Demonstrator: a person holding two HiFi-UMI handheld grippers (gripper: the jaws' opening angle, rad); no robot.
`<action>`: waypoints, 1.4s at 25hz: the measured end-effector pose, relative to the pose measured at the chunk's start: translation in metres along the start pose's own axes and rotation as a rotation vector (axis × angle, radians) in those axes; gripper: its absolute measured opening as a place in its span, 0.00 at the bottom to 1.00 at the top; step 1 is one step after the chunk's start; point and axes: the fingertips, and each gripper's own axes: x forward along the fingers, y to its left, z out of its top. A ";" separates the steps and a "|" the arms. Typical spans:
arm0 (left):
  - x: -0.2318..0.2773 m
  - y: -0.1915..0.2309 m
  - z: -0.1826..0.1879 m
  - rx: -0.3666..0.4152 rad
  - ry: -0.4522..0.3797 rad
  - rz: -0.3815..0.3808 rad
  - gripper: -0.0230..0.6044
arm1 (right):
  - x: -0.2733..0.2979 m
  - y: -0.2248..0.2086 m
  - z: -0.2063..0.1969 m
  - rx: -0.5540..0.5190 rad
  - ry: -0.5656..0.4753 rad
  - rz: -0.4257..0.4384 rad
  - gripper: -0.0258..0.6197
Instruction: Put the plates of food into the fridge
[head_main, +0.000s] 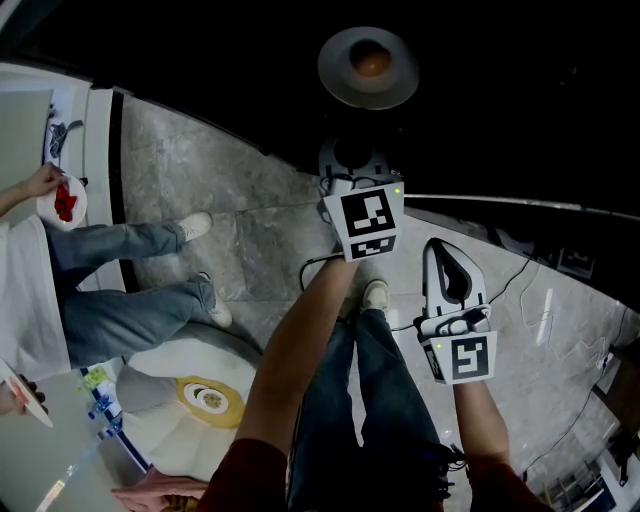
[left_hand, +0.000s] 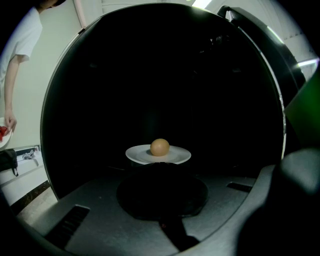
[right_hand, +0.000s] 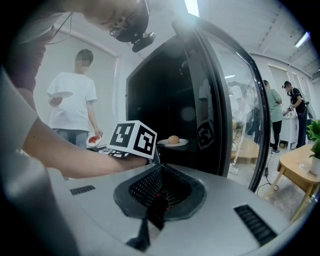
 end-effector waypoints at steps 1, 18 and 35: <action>0.000 0.000 0.000 0.001 0.000 0.000 0.05 | 0.000 0.000 0.000 0.000 0.003 0.002 0.06; -0.002 -0.003 -0.001 0.022 -0.015 -0.009 0.05 | 0.001 0.000 0.001 -0.002 -0.007 0.000 0.06; -0.027 -0.003 -0.005 0.028 -0.030 -0.028 0.05 | -0.001 0.009 0.005 -0.008 -0.010 0.007 0.06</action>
